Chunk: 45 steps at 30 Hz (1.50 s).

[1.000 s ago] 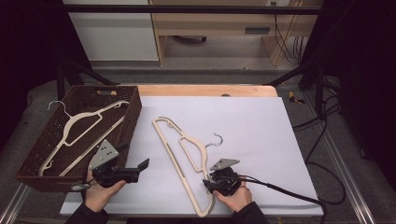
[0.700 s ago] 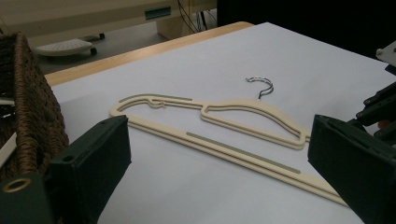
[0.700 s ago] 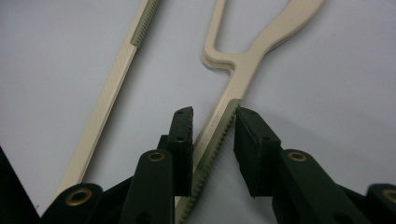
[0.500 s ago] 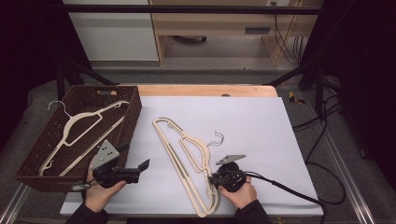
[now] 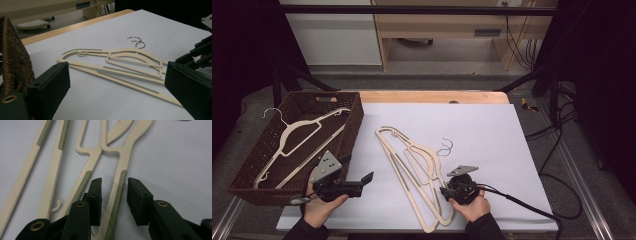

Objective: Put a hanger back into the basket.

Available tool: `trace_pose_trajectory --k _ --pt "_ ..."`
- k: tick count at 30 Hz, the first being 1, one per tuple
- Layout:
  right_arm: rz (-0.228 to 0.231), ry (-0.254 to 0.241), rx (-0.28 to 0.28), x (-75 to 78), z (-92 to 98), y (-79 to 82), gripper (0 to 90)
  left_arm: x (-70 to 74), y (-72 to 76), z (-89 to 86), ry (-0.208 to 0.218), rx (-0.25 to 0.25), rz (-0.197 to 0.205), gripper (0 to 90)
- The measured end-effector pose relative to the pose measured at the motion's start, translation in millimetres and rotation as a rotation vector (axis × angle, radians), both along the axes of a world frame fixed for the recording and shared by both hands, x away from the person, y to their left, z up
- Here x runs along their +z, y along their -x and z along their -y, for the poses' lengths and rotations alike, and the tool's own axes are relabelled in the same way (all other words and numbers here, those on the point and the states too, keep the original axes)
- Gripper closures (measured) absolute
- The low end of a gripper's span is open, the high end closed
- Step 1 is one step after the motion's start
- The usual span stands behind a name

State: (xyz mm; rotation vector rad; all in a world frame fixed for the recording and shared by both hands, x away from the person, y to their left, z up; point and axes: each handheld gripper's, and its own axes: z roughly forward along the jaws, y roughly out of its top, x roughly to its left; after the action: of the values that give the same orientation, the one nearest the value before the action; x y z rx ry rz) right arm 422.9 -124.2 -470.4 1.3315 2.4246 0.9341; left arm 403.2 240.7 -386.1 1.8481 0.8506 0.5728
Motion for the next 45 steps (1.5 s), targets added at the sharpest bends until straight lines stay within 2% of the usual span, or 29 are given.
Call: trace_pose_trajectory --k 2,3,4,7,8,9,11,12,13,14,16,21,25,26,27,30,34,37,39,43,45 --pt "0.021 0.033 -0.006 -0.3 -1.2 1.5 72.2 -0.3 0.0 0.5 0.002 0.001 -0.001 6.1" --pt "0.013 0.016 -0.029 0.0 -2.9 2.3 74.8 -0.5 -0.1 0.7 0.001 0.001 -0.001 6.1" --pt "0.024 0.032 -0.027 -0.5 -1.0 0.8 75.4 -0.6 -0.1 0.9 0.001 0.000 -0.002 6.1" --pt "0.001 0.019 -0.042 0.5 1.1 -2.0 77.3 -1.7 -0.7 2.0 -0.004 -0.004 -0.006 6.1" --pt "-0.010 -0.008 -0.045 1.1 1.5 -3.0 78.3 -1.9 -1.0 2.5 -0.006 -0.006 -0.008 6.2" --pt "0.000 0.011 -0.052 1.1 3.3 -3.5 79.2 -2.2 -1.5 3.5 -0.009 -0.010 -0.012 6.2" --pt "0.015 0.004 -0.047 3.5 6.5 -4.4 79.5 -2.6 -2.6 5.8 -0.013 -0.020 -0.015 6.3" --pt "0.019 -0.003 -0.043 4.5 7.1 -4.5 79.5 -3.0 -4.3 7.6 -0.023 -0.026 -0.020 6.3" --pt "0.011 -0.034 -0.039 7.0 6.3 -3.9 79.5 -3.5 -5.5 9.2 -0.023 -0.028 -0.023 6.4" --pt "0.012 -0.025 -0.047 7.9 6.6 -3.9 79.6 -4.4 -8.1 11.6 -0.029 -0.036 -0.033 6.5" --pt "0.033 -0.002 -0.021 9.9 9.5 -4.7 79.6 -6.3 -13.0 16.4 -0.039 -0.051 -0.055 6.6" --pt "0.072 -0.006 -0.004 17.0 12.1 -3.3 79.7 -7.4 -28.5 34.1 -0.070 -0.083 -0.105 6.9" --pt "0.110 0.005 0.025 22.5 15.4 -1.6 79.7 -4.9 -38.9 57.0 -0.088 -0.113 -0.117 7.3" --pt "0.125 0.013 0.035 23.3 16.2 -1.7 79.7 -5.2 -42.1 62.7 -0.092 -0.116 -0.121 7.3" --pt "0.113 -0.001 0.027 24.7 15.8 -0.6 79.7 -5.6 -46.0 67.8 -0.099 -0.120 -0.124 7.5" --pt "0.119 0.005 0.023 26.5 15.7 0.4 79.7 -9.7 -59.6 82.6 -0.089 -0.134 -0.155 8.0" --pt "0.139 0.004 0.040 29.6 17.5 1.1 79.7 -19.7 -81.6 99.0 -0.139 -0.150 -0.195 8.0" --pt "0.138 0.003 0.031 31.8 17.8 1.6 79.7 -27.7 -99.2 106.4 -0.170 -0.157 -0.224 8.5" --pt "0.137 0.002 0.033 32.1 18.1 1.8 79.7 -32.7 -109.6 109.9 -0.162 -0.160 -0.242 10.5" --pt "0.136 0.007 0.039 32.0 18.4 1.7 79.7 -43.9 -131.1 115.8 -0.214 -0.156 -0.246 14.0" --pt "0.135 0.006 0.040 32.3 18.3 1.8 79.7 -49.8 -141.0 118.3 -0.225 -0.151 -0.259 16.1"
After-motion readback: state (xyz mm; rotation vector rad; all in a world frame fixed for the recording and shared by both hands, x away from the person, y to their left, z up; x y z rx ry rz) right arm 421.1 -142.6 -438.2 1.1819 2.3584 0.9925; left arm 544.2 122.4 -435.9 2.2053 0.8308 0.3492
